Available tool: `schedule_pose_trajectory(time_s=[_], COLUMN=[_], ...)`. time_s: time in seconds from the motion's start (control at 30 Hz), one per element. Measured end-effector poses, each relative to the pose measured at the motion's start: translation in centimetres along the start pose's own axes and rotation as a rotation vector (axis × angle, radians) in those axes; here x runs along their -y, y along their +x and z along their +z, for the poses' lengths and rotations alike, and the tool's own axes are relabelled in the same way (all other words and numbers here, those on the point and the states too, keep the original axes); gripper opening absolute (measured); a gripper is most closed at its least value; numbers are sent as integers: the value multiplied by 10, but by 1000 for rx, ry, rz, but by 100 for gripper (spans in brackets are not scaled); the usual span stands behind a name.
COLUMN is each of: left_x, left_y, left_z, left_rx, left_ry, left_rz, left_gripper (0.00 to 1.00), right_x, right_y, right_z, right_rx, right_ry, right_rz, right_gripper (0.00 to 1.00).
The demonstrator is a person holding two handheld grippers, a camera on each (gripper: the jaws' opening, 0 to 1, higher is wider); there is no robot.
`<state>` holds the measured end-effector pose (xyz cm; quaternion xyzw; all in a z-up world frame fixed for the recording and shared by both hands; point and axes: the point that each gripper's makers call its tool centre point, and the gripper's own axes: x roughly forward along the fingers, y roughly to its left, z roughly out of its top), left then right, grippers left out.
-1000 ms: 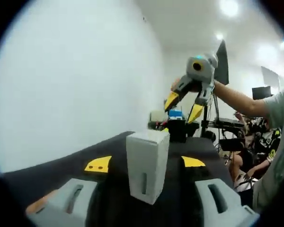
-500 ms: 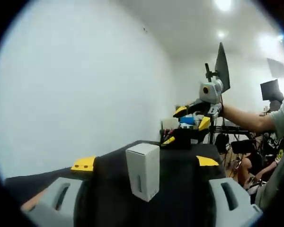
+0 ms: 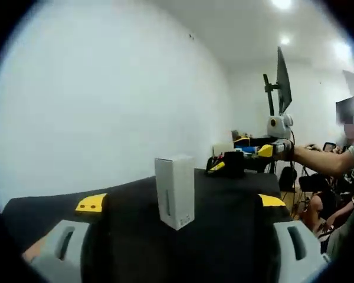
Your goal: Assemble the cup parts correctly, then place the assembled cup into the box.
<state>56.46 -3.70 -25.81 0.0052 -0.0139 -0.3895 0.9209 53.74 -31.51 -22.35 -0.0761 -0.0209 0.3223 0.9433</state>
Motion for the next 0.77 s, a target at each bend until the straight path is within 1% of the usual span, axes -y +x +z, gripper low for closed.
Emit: schedule_pose_trajectory(time_s=[0.03,0.1,0.17,0.2,0.23,0.27,0.3,0.37,0.4,0.43,0.47,0.5,0.53,0.57,0.6,0.67,0.77], left_x=[0,-2,0,0,3,4,3,8,7,5,1,-2,-3,-2,-2,-4,-7], left_y=[-1,-6,-10,-12,-16,-19,-19,-23,-25,-27,-29,-32,-36,-40,-42,-47,-55], left_z=[-2,-9,-18,-23,-31,-34,-36,-43,-48,-52,-55,-56,-54,-54,-56,-63,-69], left_rx=[6,14,7,1,-8,-5,-3,-3,-14,-25,-36,-33,-6,9,5,-14,-5], left_ry=[-6,-28,-44,-49,-67,-82,-84,-81,-79,-80,-85,-93,-114,-122,-121,-115,-117], left_rz=[9,19,28,35,46,50,46,36,39,46,59,64,73,69,69,93,120], left_gripper=[96,96,96,96,96,96,96,96,95,94,94,94,94,94,94,94,93], right_x=[0,-2,-1,5,7,6,3,-5,-6,-7,-8,-10,-12,-14,-15,-14,-12], right_y=[-3,-11,-16,-18,-20,-21,-23,-26,-25,-25,-25,-26,-27,-28,-30,-30,-33], right_z=[-5,-21,-35,-43,-51,-56,-62,-75,-85,-93,-96,-96,-96,-95,-96,-104,-108], right_rx=[8,-1,-14,-21,-29,-37,-41,-34,-60,-95,-104,-96,-93,-76,-62,-67,-56], right_ry=[8,35,48,63,80,90,94,112,131,131,113,113,114,122,133,140,154], right_rz=[-7,-21,-40,-53,-67,-72,-68,-67,-63,-69,-78,-78,-77,-79,-85,-103,-119], right_gripper=[79,80,81,81,81,80,80,79,79,79,79,79,79,80,80,81,82])
